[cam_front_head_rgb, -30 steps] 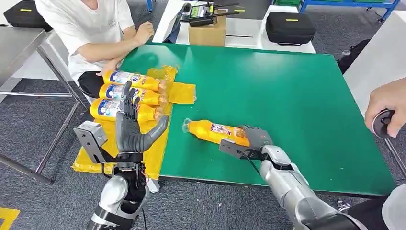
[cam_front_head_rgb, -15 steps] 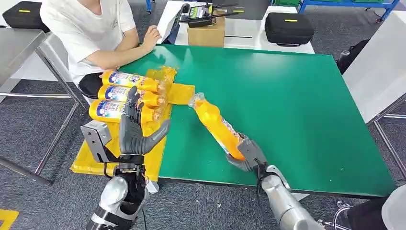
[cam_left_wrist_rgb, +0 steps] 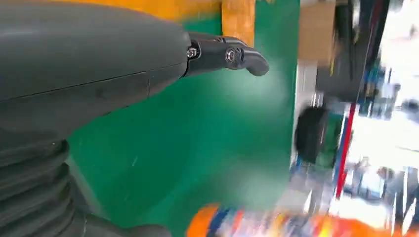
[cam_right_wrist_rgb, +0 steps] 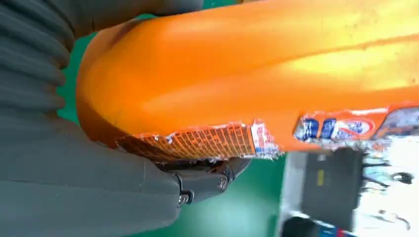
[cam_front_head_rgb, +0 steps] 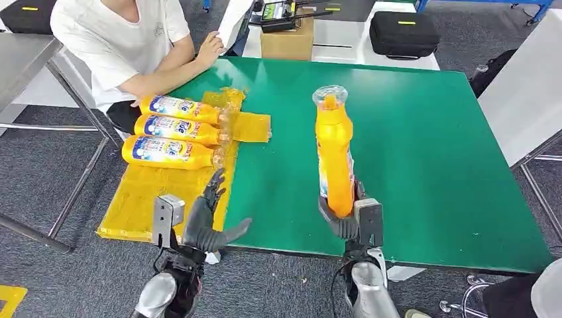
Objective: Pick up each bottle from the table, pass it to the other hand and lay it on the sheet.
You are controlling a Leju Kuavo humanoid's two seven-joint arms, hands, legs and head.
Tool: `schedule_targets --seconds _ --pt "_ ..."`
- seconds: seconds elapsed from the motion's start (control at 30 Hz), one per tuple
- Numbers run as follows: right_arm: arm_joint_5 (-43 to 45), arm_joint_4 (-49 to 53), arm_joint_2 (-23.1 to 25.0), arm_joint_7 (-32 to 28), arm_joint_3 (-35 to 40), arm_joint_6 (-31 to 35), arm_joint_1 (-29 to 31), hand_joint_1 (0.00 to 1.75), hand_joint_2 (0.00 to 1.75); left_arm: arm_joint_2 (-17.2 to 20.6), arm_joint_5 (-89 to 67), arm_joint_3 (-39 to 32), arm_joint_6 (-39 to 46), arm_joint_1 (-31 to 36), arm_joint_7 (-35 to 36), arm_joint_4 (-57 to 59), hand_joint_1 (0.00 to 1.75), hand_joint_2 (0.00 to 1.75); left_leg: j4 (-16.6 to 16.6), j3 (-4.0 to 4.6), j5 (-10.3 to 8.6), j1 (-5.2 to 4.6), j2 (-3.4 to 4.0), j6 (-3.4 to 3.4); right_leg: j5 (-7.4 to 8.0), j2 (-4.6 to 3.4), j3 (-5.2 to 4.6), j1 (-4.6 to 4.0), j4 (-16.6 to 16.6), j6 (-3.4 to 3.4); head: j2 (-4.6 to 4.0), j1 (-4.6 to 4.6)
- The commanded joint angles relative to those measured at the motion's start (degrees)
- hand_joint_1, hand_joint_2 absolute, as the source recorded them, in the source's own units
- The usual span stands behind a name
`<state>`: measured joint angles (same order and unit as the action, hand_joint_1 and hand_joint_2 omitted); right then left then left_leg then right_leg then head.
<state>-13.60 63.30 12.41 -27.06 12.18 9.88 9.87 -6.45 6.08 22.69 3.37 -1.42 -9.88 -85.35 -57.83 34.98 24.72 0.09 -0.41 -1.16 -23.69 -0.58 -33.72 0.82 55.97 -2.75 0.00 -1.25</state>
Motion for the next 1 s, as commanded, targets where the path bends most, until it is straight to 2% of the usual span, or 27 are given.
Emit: schedule_targets --seconds 0.03,0.17,0.23,0.6,0.63,0.87,0.97,1.0 --pt "-9.19 0.3 -0.6 -1.31 15.1 1.26 0.02 1.75 1.75 3.3 2.86 4.86 -11.04 -0.28 0.37 0.1 0.0 1.75 0.02 -0.14 0.08 0.05 0.18 0.08 -0.03 -0.11 0.06 -0.06 -0.02 0.1 0.0 0.0" --pt "-10.51 -0.72 -1.24 -1.85 17.5 0.18 0.73 1.75 1.75 2.75 3.03 4.66 -11.11 0.35 0.31 0.01 0.0 1.75 0.04 -0.08 0.03 0.04 0.09 0.07 -0.03 0.02 -0.01 -0.05 -0.02 0.09 -0.02 0.0" --pt "-14.03 -2.79 -1.38 -2.55 21.59 0.96 1.02 1.75 1.75 1.23 2.18 4.44 -9.4 1.35 -1.36 -0.94 0.0 1.75 0.02 -0.07 0.03 0.08 0.06 0.06 -0.03 0.03 0.01 -0.08 -0.03 0.09 0.0 0.0" --pt "-17.0 -10.05 -0.14 -4.63 30.39 4.16 2.14 1.75 1.75 -0.45 8.41 6.28 -3.81 2.76 -0.84 -3.91 0.0 1.75 0.04 -0.05 0.02 0.05 0.04 0.06 -0.04 0.06 0.01 -0.05 -0.03 0.08 0.0 0.0" --pt "-17.19 -10.19 -0.07 -4.66 30.69 4.22 2.25 1.75 1.75 -0.42 8.65 6.42 -3.79 2.88 -0.71 -3.81 0.0 1.75 0.06 -0.22 0.08 0.07 0.03 0.09 -0.1 0.09 0.19 -0.08 -0.05 0.13 0.0 0.0" --pt "-17.12 -10.62 0.35 -4.64 31.8 3.67 2.51 1.75 1.75 0.11 8.86 7.11 -3.8 3.33 -0.61 -3.34 0.0 1.75 0.04 -0.03 0.01 0.06 0.01 0.05 -0.04 0.09 -0.01 -0.06 -0.04 0.08 0.0 0.0" --pt "-17.11 -10.59 0.24 -4.64 31.8 3.65 2.57 1.75 1.75 0.21 8.86 7.13 -3.8 3.31 -0.61 -3.28 0.0 1.75 0.07 -0.4 0.14 0.09 -0.02 0.12 -0.19 0.2 0.37 -0.11 -0.05 0.19 0.0 0.0" --pt "-17.11 -10.59 0.24 -4.64 31.8 3.65 2.57 1.75 1.75 0.21 8.86 7.13 -3.8 3.31 -0.61 -3.28 0.0 1.75 0.04 -0.17 0.06 0.07 -0.02 0.07 -0.11 0.15 0.14 -0.07 -0.04 0.12 -0.02 0.0"
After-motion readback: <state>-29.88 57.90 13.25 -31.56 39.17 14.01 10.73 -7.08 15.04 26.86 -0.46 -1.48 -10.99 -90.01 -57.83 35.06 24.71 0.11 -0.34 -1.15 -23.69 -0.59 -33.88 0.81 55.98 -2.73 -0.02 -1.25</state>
